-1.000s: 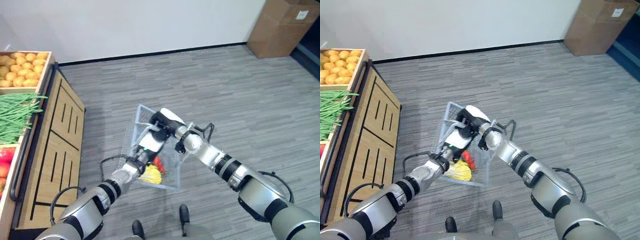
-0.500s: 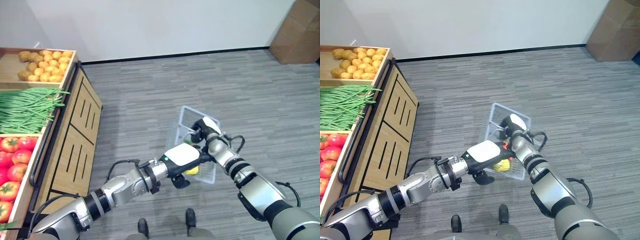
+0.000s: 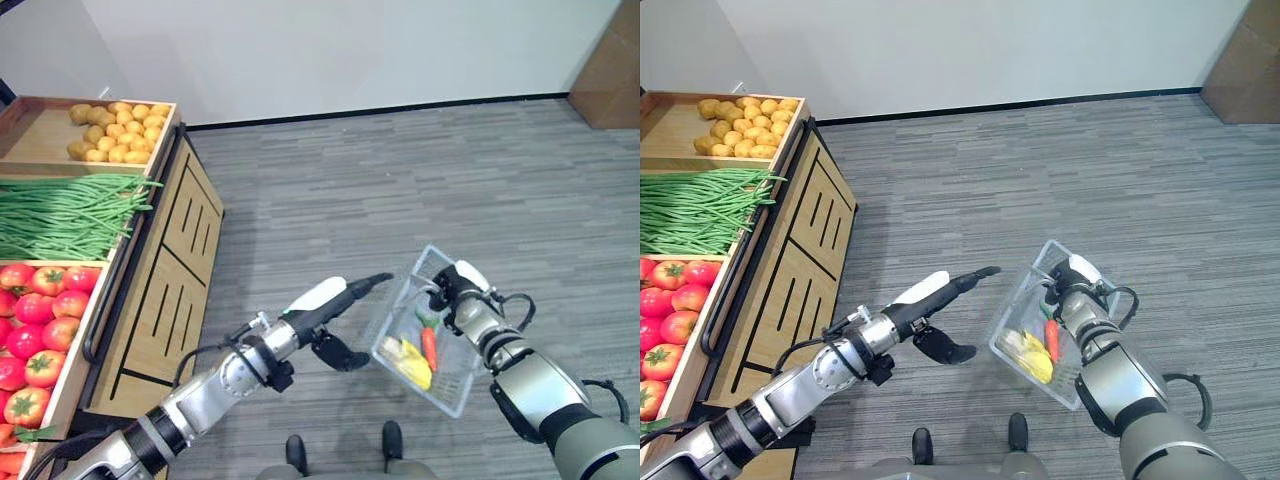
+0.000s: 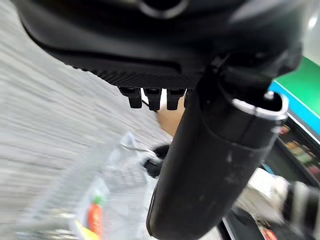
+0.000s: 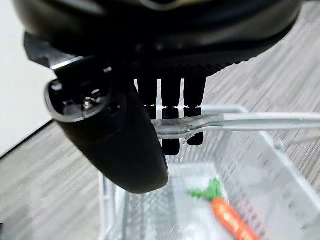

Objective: Get the vegetables into the basket

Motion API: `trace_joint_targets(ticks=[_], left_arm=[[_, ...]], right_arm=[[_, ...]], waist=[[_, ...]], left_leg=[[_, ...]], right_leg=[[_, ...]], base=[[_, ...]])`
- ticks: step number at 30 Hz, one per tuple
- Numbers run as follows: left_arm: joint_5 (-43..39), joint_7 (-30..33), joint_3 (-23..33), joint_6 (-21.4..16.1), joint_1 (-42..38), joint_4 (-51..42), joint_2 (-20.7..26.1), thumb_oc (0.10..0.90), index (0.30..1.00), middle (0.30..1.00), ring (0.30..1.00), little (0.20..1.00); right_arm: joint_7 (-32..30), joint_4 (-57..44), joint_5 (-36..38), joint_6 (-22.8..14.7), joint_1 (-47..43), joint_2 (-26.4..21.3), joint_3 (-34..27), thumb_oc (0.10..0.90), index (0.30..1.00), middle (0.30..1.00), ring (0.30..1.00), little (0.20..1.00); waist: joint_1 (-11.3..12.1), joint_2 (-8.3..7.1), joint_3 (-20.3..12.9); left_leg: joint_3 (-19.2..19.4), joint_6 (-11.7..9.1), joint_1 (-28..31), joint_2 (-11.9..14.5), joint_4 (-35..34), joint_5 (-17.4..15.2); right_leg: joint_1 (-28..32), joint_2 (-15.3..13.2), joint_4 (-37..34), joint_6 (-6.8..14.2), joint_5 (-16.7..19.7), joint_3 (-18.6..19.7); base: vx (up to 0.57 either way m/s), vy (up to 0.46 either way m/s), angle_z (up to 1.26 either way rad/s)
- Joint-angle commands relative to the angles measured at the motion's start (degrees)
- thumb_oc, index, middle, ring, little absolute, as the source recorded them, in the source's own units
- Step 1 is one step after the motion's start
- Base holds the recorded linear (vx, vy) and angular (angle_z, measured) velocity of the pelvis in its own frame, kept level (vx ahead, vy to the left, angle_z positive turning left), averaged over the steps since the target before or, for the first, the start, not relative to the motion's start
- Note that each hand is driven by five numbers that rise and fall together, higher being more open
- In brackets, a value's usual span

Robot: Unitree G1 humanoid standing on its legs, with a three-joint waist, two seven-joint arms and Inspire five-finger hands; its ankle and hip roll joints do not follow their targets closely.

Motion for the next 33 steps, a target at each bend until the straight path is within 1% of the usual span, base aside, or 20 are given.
trace_joint_targets(ticks=[1, 2, 3, 5, 6, 7, 8, 9, 10, 11, 12, 13, 14, 16, 19, 21, 22, 23, 32, 33], left_arm=[[-0.17, -1.06, 3.76, -2.91, 2.11, 3.41, 1.5, 0.9, 1.0, 1.0, 1.0, 1.0], [-0.12, -1.5, 5.03, -2.05, 4.23, 8.97, -0.03, 0.9, 1.0, 1.0, 1.0, 1.0], [0.67, -1.35, 6.09, -1.49, 5.05, 12.11, -0.88, 0.9, 1.0, 1.0, 1.0, 1.0], [6.38, -0.74, 7.04, -0.82, 6.06, 21.69, -3.36, 0.9, 1.0, 1.0, 1.0, 1.0], [6.73, -0.41, 6.8, -1.18, 5.89, 22.35, -3.76, 0.9, 1.0, 1.0, 1.0, 1.0], [12.01, 2.13, 6.56, -1.2, 5.23, 27.91, -4.8, 0.9, 1.0, 1.0, 1.0, 1.0], [13.65, 2.72, 6.69, -0.59, 5.77, 32.59, -6.26, 0.9, 1.0, 1.0, 1.0, 1.0], [13.9, 3.09, 6.49, -0.87, 5.58, 33.24, -6.67, 0.9, 1.0, 1.0, 1.0, 1.0], [13.89, 4.17, 7.97, 0.16, 6.05, 38.74, -8.91, 0.9, 1.0, 1.0, 1.0, 1.0], [12.67, 7.28, 11.16, 1.54, 5.51, 50.73, -13.98, 0.9, 1.0, 1.0, 1.0, 1.0], [12.76, 7.55, 11.06, 1.3, 5.3, 51.26, -14.3, 0.9, 1.0, 1.0, 1.0, 1.0], [13.39, 11.26, 13.18, 3.11, 3.91, 63.25, -18.16, 0.9, 1.0, 1.0, 1.0, 1.0], [13.43, 11.39, 13.16, 3.0, 3.8, 63.48, -18.31, 0.9, 1.0, 1.0, 1.0, 1.0], [15.7, 12.63, 13.04, 3.42, 3.95, 67.42, -19.16, 0.9, 1.0, 1.0, 1.0, 1.0], [16.37, 13.7, 15.09, 4.62, 4.78, 72.75, -20.33, 0.9, 1.0, 1.0, 1.0, 1.0], [15.52, 13.74, 16.22, 4.86, 5.25, 73.67, -20.7, 0.9, 1.0, 1.0, 1.0, 1.0], [12.68, 13.91, 19.67, 5.63, 5.86, 76.11, -21.27, 0.9, 1.0, 1.0, 1.0, 1.0], [11.84, 14.06, 20.95, 6.15, 6.29, 77.38, -21.46, 0.9, 1.0, 1.0, 1.0, 1.0], [13.48, 12.37, 21.24, 7.26, 8.46, 79.96, -23.24, 0.9, 1.0, 1.0, 1.0, 1.0], [13.18, 12.36, 21.5, 7.27, 8.55, 79.85, -23.25, 0.9, 1.0, 1.0, 1.0, 1.0]], right_arm=[[-2.9, -2.21, -5.42, -3.61, -3.36, -5.32, -0.94, 0.4, 0.3, 0.3, 0.3, 0.3], [-2.43, -2.41, -6.09, -3.7, -1.59, -5.97, -1.46, 0.4, 0.3, 0.3, 0.3, 0.3], [-2.24, -2.6, -6.07, -3.83, -0.17, -6.52, -2.08, 0.4, 0.3, 0.3, 0.3, 0.3], [-2.01, -3.24, -6.03, -4.21, 3.07, -7.5, -3.68, 0.4, 0.3, 0.3, 0.3, 0.3], [-2.03, -3.34, -6.06, -4.2, 3.24, -7.6, -3.7, 0.4, 0.3, 0.3, 0.3, 0.3], [-2.14, -3.65, -5.93, -4.4, 5.26, -8.17, -4.99, 0.4, 0.3, 0.3, 0.3, 0.3], [-2.1, -3.4, -5.79, -4.53, 6.04, -8.24, -5.44, 0.4, 0.3, 0.3, 0.3, 0.3], [-2.12, -3.42, -5.8, -4.55, 6.12, -8.33, -5.42, 0.4, 0.3, 0.3, 0.3, 0.3], [-2.02, -2.98, -5.6, -4.71, 7.75, -8.22, -6.29, 0.4, 0.3, 0.3, 0.3, 0.3], [-1.94, -3.18, -5.55, -4.93, 10.63, -8.02, -7.25, 0.4, 0.3, 0.3, 0.3, 0.3], [-1.95, -3.24, -5.56, -4.92, 10.66, -8.12, -7.24, 0.4, 0.3, 0.3, 0.3, 0.3], [-1.71, -2.69, -5.86, -5.29, 12.11, -8.21, -7.27, 0.4, 0.3, 0.3, 0.3, 0.3], [-1.72, -2.69, -5.86, -5.3, 12.09, -8.26, -7.25, 0.4, 0.3, 0.3, 0.3, 0.3], [-1.65, -1.99, -5.96, -5.45, 13.12, -8.75, -7.64, 0.4, 0.3, 0.3, 0.3, 0.3], [-1.77, -0.32, -5.56, -5.75, 14.37, -9.49, -8.63, 0.4, 0.3, 0.3, 0.3, 0.3], [-1.73, -0.12, -5.44, -5.82, 14.71, -9.53, -8.82, 0.4, 0.3, 0.3, 0.3, 0.3], [-1.92, 0.01, -5.04, -5.84, 15.4, -9.51, -9.67, 0.4, 0.3, 0.3, 0.3, 0.3], [-1.69, 0.25, -5.24, -5.85, 15.51, -9.85, -9.77, 0.4, 0.3, 0.3, 0.3, 0.3], [-0.94, 3.27, -5.57, -5.49, 17.16, -10.34, -11.07, 0.4, 0.3, 0.3, 0.3, 0.3], [-0.71, 3.93, -5.07, -5.4, 17.66, -10.03, -11.54, 0.796, 0.855, 0.855, 0.855, 0.855]], waist=[[0.5, -4.15, -2.32], [0.46, -4.07, -2.3], [0.4, -4.07, -2.22], [0.13, -3.95, -2.26], [0.18, -3.88, -2.34], [0.06, -3.83, -2.32], [-0.04, -3.9, -2.32], [0.0, -3.81, -2.37], [-0.1, -3.94, -2.38], [-0.39, -3.97, -2.49], [-0.39, -3.88, -2.48], [-0.46, -4.2, -2.57], [-0.46, -4.15, -2.55], [-0.6, -4.15, -2.52], [-0.65, -4.12, -2.57], [-0.59, -4.09, -2.62], [-0.56, -4.12, -2.59], [-0.47, -4.14, -2.67], [-0.51, -3.91, -2.97], [-0.48, -3.89, -3.06]], left_leg=[[-1.11, -0.63, -0.99, 0.23, 0.07, -2.57], [-1.08, -0.66, -0.93, 0.35, 0.07, -2.47], [-1.11, -0.68, -0.92, 0.41, 0.07, -2.43], [-1.09, -0.8, -0.9, 0.59, 0.07, -2.34], [-1.1, -0.81, -0.89, 0.58, 0.07, -2.35], [-1.11, -0.92, -0.85, 0.75, 0.07, -2.29], [-1.0, -0.98, -0.87, 0.82, 0.07, -2.21], [-0.99, -0.99, -0.88, 0.82, 0.07, -2.22], [-0.86, -1.03, -0.84, 0.92, 0.07, -2.1], [-0.81, -1.17, -0.86, 1.16, 0.07, -1.88], [-0.83, -1.18, -0.87, 1.16, 0.07, -1.89], [-0.79, -1.39, -0.85, 1.48, 0.07, -1.67], [-0.8, -1.4, -0.86, 1.49, 0.07, -1.67], [-0.79, -1.58, -0.82, 1.75, 0.07, -1.63], [-0.6, -1.84, -0.56, 2.09, 0.07, -1.58], [-0.5, -1.88, -0.49, 2.16, 0.07, -1.53], [-0.36, -1.97, -0.44, 2.24, 0.07, -1.41], [-0.35, -2.0, -0.45, 2.33, 0.07, -1.33], [-0.47, -2.09, 0.01, 2.52, 0.07, -1.48], [-0.53, -2.09, 0.06, 2.57, 0.07, -1.5]], right_leg=[[2.27, -4.16, 0.19, 4.26, -2.91, -0.29], [2.28, -4.09, 0.2, 4.18, -2.98, -0.29], [2.25, -4.04, 0.19, 4.15, -2.97, -0.23], [2.2, -3.89, 0.19, 4.1, -3.03, -0.21], [2.21, -3.9, 0.18, 4.09, -3.06, -0.22], [2.18, -3.76, 0.2, 4.07, -3.14, -0.21], [2.17, -3.69, 0.19, 4.04, -3.2, -0.16], [2.16, -3.69, 0.19, 4.04, -3.22, -0.16], [2.15, -3.57, 0.17, 3.97, -3.24, -0.06], [2.1, -3.37, 0.17, 3.82, -3.28, 0.06], [2.11, -3.36, 0.17, 3.81, -3.3, 0.04], [2.18, -3.11, 0.08, 3.57, -3.38, 0.01], [2.18, -3.1, 0.08, 3.57, -3.39, 0.01], [2.13, -2.94, 0.06, 3.5, -3.48, 0.0], [2.17, -2.62, 0.04, 3.41, -3.69, 0.11], [2.15, -2.53, 0.04, 3.37, -3.7, 0.17], [2.14, -2.4, 0.04, 3.29, -3.68, 0.24], [2.11, -2.32, 0.04, 3.27, -3.74, 0.26], [2.51, -1.99, 0.04, 3.02, -4.15, 0.16], [2.6, -1.99, 0.04, 3.0, -4.23, 0.07]], base=[[0.02, -0.033, 0.0], [0.02, -0.032, -0.01], [0.0, 0.0, 0.0], [0.0, -0.017, -0.01], [0.01, -0.042, -0.03], [0.01, -0.039, -0.03], [0.01, -0.039, -0.03], [0.0, 0.0, 0.0], [0.0, -0.054, 0.02], [0.0, -0.055, 0.01], [0.0, -0.106, -0.02], [0.0, -0.068, 0.0], [0.0, -0.084, -0.02], [0.0, -0.041, -0.06], [0.01, -0.053, -0.05], [0.01, -0.032, -0.06], [0.01, -0.038, -0.04], [0.01, -0.045, -0.01], [0.0, -0.005, 0.0], [0.0, 0.0, 0.0]])
